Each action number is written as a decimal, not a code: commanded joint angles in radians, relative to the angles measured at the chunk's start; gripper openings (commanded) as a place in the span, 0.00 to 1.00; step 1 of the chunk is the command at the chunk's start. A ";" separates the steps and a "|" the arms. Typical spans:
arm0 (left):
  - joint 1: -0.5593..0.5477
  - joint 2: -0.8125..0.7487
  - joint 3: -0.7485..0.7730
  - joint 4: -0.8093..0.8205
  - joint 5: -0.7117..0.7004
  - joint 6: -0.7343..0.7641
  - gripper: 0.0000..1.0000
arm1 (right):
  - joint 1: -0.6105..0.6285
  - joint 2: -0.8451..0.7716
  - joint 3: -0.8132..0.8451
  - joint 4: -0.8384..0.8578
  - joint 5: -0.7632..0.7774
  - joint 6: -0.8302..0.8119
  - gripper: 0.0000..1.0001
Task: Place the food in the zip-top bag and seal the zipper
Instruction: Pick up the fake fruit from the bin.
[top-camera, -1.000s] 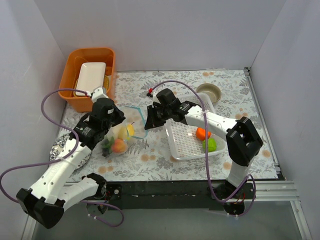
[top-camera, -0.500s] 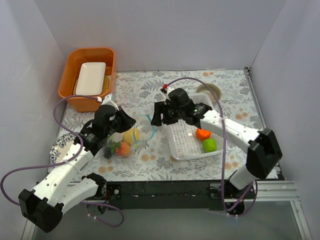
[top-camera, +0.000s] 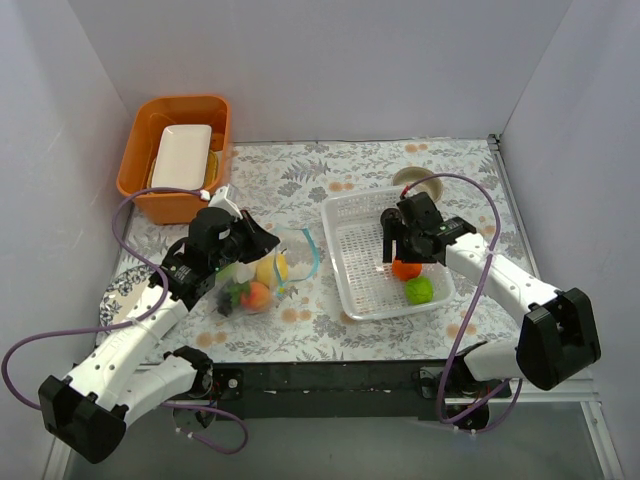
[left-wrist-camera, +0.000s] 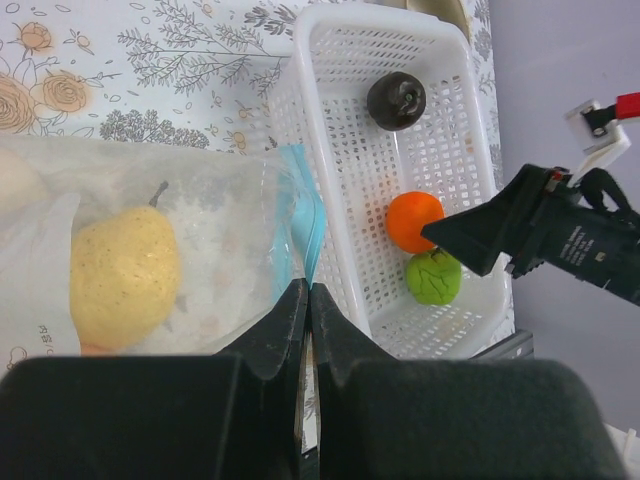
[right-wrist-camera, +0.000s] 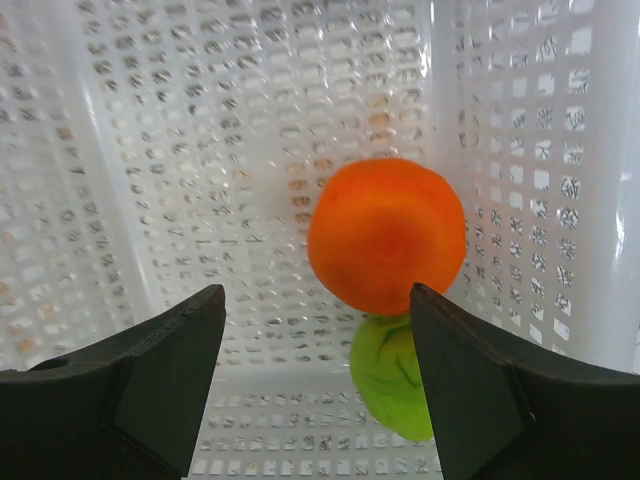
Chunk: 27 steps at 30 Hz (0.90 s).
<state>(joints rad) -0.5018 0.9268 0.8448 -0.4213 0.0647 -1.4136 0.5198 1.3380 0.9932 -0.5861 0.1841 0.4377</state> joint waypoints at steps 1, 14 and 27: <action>0.002 -0.011 -0.013 0.036 0.030 0.004 0.00 | -0.015 -0.036 -0.031 -0.003 0.024 -0.044 0.82; 0.002 0.006 -0.007 0.023 0.015 0.001 0.00 | -0.029 0.161 -0.031 0.067 0.011 -0.047 0.82; 0.002 0.015 -0.006 0.021 0.010 0.005 0.00 | -0.029 0.170 0.015 0.095 0.023 -0.063 0.82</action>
<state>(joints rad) -0.5018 0.9447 0.8417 -0.4095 0.0780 -1.4139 0.4927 1.5101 0.9535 -0.5152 0.1802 0.3851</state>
